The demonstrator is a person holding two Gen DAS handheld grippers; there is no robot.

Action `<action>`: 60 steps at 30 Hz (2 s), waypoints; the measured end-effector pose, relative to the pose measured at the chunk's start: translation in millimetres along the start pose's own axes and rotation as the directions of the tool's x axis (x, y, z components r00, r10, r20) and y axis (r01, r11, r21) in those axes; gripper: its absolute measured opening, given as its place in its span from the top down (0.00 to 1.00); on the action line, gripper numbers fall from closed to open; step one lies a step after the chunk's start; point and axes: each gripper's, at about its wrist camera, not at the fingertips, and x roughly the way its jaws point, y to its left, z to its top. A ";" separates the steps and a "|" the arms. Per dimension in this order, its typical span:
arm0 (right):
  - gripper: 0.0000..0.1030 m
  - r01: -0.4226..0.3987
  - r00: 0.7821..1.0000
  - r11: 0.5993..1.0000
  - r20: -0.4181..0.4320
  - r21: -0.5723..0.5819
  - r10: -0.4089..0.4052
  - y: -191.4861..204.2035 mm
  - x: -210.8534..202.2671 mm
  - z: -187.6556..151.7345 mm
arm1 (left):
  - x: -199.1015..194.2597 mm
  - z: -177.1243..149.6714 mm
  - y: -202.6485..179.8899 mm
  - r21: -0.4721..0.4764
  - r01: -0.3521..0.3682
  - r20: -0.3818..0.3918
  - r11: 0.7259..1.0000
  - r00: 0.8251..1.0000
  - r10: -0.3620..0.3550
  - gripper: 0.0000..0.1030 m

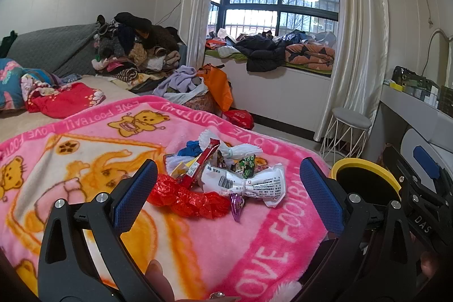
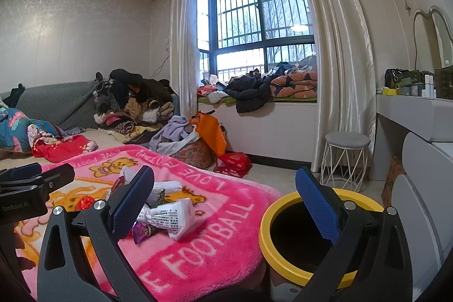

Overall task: Collect trash
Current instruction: 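Move both tools toward the trash pile on the pink blanket, then close the left tool on the red plastic bag while the right tool grasps a red wrapper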

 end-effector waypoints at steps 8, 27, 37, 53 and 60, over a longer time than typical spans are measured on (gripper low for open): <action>0.06 0.001 1.000 1.000 0.000 -0.001 -0.001 -1.3 0.2 0.9 | 0.4 0.0 -2.3 0.002 0.012 -0.007 1.000 1.000 -0.012 0.10; 0.06 -0.223 0.972 0.972 -0.095 -0.080 0.215 39.4 18.4 0.0 | 15.8 -10.4 45.5 -0.105 -0.034 -0.081 0.994 0.996 0.026 0.10; 0.06 -0.383 0.914 0.922 -0.168 -0.060 0.369 80.1 47.0 13.9 | 17.2 -0.6 102.5 -0.185 -0.149 -0.080 0.971 0.988 0.136 0.10; 0.06 -0.457 0.853 0.889 -0.281 0.007 0.441 109.0 119.2 29.1 | 73.3 -6.2 134.5 -0.177 -0.086 -0.172 0.980 0.984 0.055 0.10; 0.34 -0.491 0.771 0.868 -0.429 0.069 0.471 123.1 167.6 14.4 | 108.6 -31.3 134.8 -0.228 -0.004 -0.270 0.974 0.961 -0.060 0.18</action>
